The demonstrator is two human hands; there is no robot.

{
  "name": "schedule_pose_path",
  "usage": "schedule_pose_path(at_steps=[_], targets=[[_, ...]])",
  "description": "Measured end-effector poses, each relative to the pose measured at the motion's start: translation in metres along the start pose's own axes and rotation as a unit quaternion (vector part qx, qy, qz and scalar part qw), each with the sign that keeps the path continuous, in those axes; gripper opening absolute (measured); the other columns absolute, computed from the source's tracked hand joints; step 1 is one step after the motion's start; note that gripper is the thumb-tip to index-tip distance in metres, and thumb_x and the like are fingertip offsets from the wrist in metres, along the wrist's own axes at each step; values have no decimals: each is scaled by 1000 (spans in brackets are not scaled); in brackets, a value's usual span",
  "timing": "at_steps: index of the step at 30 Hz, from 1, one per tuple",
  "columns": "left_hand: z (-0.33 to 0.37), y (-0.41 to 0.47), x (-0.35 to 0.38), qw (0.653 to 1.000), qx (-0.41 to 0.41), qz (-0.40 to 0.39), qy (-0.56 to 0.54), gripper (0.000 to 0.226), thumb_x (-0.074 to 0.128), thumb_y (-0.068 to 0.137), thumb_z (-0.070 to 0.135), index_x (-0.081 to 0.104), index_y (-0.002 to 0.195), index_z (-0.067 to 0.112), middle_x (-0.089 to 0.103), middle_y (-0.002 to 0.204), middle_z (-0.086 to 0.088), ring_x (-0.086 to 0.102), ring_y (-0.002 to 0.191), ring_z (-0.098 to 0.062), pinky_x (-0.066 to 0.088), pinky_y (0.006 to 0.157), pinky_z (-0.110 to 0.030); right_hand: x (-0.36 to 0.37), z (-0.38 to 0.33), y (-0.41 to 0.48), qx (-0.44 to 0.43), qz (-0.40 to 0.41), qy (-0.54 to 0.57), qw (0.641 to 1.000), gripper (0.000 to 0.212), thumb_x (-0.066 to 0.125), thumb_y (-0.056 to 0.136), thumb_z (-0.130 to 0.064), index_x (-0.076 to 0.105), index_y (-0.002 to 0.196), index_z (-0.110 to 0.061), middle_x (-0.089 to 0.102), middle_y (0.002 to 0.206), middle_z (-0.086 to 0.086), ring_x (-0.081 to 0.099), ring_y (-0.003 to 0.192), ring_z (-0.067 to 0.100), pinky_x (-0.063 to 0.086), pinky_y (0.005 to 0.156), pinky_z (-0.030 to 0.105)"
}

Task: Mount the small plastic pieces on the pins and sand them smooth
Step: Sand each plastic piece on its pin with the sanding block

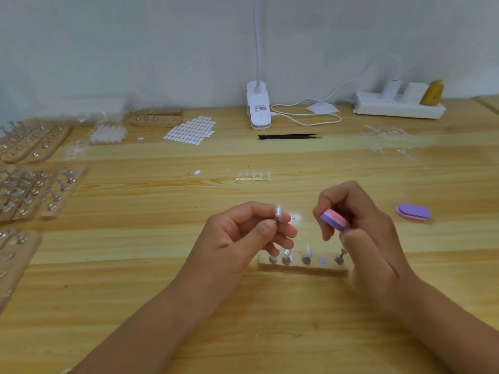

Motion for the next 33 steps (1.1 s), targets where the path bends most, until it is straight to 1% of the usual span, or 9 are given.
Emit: schedule_pose_path(at_steps=[3, 7, 13, 15, 17, 20, 24, 29, 33], targets=[[3, -2, 4, 1000, 21, -7, 19, 14, 56, 91, 8, 68, 96, 6, 74, 87, -9, 70, 74, -17, 53, 63, -24, 6, -10, -2, -40, -7, -68, 997, 10, 45, 92, -28, 50, 100, -25, 43, 74, -4, 42, 62, 6, 34, 60, 8], [7, -4, 6, 1000, 20, -21, 6, 20, 60, 89, 6, 61, 108, 11, 75, 84, -11, 65, 63, -11, 48, 58, -17, 11, -14, -2, -61, 1, -138, 989, 27, 63, 90, -38, 57, 115, -28, 53, 82, -12, 52, 75, 6, 39, 70, 9], [5, -6, 12, 998, 10, -63, 21, 17, 65, 89, 11, 62, 104, 19, 73, 88, -7, 63, 66, -11, 50, 63, -18, 6, -17, 3, -76, -27, -110, 991, 18, 70, 86, -30, 71, 103, -25, 45, 77, -25, 50, 71, -2, 38, 71, 7], [8, -7, 10, 989, 53, -46, 128, 22, 69, 85, 23, 63, 106, 29, 72, 98, 5, 61, 73, -8, 48, 67, -21, -5, -17, 6, -53, -33, -100, 993, 16, 72, 85, -33, 73, 101, -31, 52, 72, -24, 53, 65, -1, 41, 66, 7], [10, -8, 6, 949, 95, -8, 299, 32, 74, 79, 32, 62, 108, 38, 64, 102, 24, 53, 79, -4, 40, 68, -11, -22, -11, 11, -2, -37, -87, 995, 15, 78, 83, -39, 75, 97, -34, 57, 67, -20, 53, 56, 0, 41, 60, 6], [6, -7, 3, 894, 95, -1, 438, 37, 78, 77, 35, 60, 110, 39, 54, 107, 27, 48, 97, 1, 35, 75, -6, -32, 3, 14, 72, -118, -79, 987, 23, 79, 73, -49, 80, 90, -33, 50, 53, -2, 42, 48, 2, 36, 53, 10], [-5, -5, 2, 864, 73, -30, 497, 19, 74, 79, 38, 66, 97, 37, 57, 96, 22, 46, 97, -4, 35, 85, -20, -26, 20, 7, 125, -208, -129, 961, 23, 78, 69, -54, 77, 87, -40, 43, 52, -1, 37, 49, 7, 31, 51, 16], [-7, -3, 2, 864, 75, -37, 497, 12, 75, 80, 30, 67, 89, 33, 58, 88, 19, 47, 90, -6, 34, 80, -20, -30, 26, 6, 154, -236, -166, 945, 18, 84, 69, -45, 77, 86, -42, 43, 50, -15, 44, 51, 6, 33, 52, 12], [-5, -3, 2, 866, 75, -44, 493, 9, 69, 80, 35, 66, 88, 35, 59, 87, 19, 48, 90, -7, 35, 80, -21, -36, 27, 5, 179, -259, -167, 934, 29, 81, 64, -58, 75, 89, -45, 42, 52, -15, 41, 51, 7, 31, 51, 15]])
Point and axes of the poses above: each hand's wrist, its own y-axis towards the middle knuckle, its own x-axis out of the palm, z = x × y, the point moved 6 cm from there along y, towards the middle knuckle
